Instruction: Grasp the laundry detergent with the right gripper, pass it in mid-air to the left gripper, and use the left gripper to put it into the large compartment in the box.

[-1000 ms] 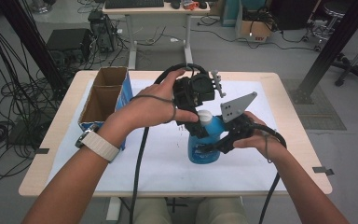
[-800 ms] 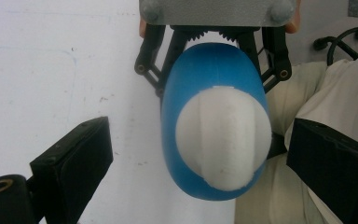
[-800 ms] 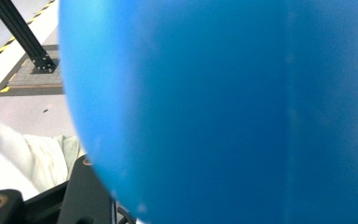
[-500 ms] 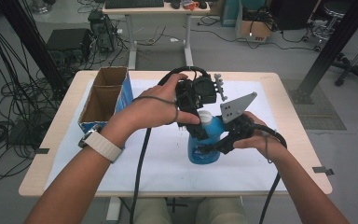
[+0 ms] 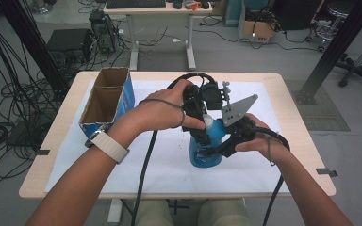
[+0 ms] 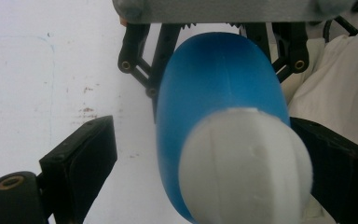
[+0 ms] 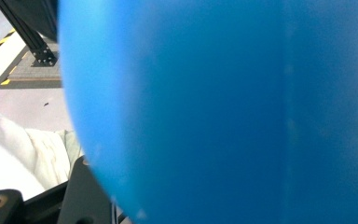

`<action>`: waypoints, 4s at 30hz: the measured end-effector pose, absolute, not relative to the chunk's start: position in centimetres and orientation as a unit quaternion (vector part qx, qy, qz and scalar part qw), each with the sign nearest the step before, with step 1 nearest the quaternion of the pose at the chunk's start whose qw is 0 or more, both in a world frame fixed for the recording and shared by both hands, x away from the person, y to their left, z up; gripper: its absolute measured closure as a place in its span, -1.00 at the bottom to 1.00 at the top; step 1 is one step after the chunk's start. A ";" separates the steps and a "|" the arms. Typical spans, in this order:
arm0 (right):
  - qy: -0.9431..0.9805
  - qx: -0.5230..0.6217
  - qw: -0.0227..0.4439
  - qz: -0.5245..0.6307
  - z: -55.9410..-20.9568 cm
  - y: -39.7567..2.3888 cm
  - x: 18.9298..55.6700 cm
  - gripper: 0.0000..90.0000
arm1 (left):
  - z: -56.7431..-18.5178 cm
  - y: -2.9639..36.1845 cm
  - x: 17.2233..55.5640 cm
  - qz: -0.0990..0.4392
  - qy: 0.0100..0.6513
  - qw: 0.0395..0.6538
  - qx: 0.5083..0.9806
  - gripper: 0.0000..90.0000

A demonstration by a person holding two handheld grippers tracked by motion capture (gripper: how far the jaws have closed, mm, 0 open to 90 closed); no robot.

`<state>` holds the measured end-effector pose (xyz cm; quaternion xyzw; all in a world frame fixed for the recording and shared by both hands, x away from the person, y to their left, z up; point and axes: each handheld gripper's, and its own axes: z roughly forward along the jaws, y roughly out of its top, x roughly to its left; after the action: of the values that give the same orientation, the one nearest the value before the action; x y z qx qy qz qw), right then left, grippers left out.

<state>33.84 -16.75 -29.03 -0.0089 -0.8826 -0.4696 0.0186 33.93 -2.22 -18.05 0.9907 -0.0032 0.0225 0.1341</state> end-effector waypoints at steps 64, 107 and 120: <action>-0.889 -0.004 0.019 -0.458 -29.7 -16.5 34.1 -0.06 | -19.7 -3.2 34.2 -0.002 -0.048 0.099 0.994 -0.18; -0.889 0.005 0.005 -0.457 -28.8 -16.0 34.2 -0.06 | -18.8 -2.6 34.0 0.008 -0.048 0.100 0.994 -0.17; -0.891 0.006 0.003 -0.455 -28.5 -15.8 34.2 -0.06 | -18.5 -2.5 33.9 0.011 -0.049 0.099 0.994 -0.17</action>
<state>34.18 -15.84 -28.50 0.0062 -0.8907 -0.4546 0.0028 33.94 -2.55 -18.49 0.9938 -0.0488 0.0110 0.0992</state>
